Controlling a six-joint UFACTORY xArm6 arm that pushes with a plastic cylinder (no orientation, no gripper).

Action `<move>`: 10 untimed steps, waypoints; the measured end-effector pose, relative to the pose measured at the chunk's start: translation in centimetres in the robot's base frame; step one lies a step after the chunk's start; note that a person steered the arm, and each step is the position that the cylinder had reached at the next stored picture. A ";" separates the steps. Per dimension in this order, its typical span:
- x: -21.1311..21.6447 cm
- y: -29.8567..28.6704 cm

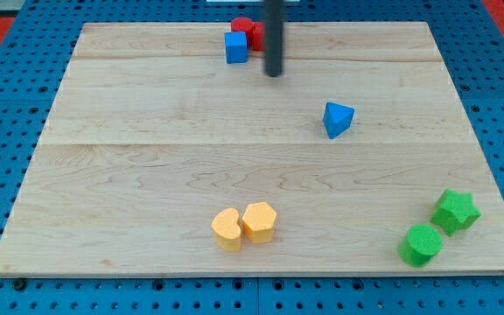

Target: Place the blue triangle below the blue cube

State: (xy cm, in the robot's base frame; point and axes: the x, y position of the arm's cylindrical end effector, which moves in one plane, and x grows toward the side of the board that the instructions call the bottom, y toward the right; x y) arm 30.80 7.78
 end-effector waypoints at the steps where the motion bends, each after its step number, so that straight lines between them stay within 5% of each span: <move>1: 4.6 11.5; 2: 11.6 6.0; 4: 5.3 -6.5; 5: 11.2 -5.0; 6: 10.9 0.6; 10: -0.3 -4.3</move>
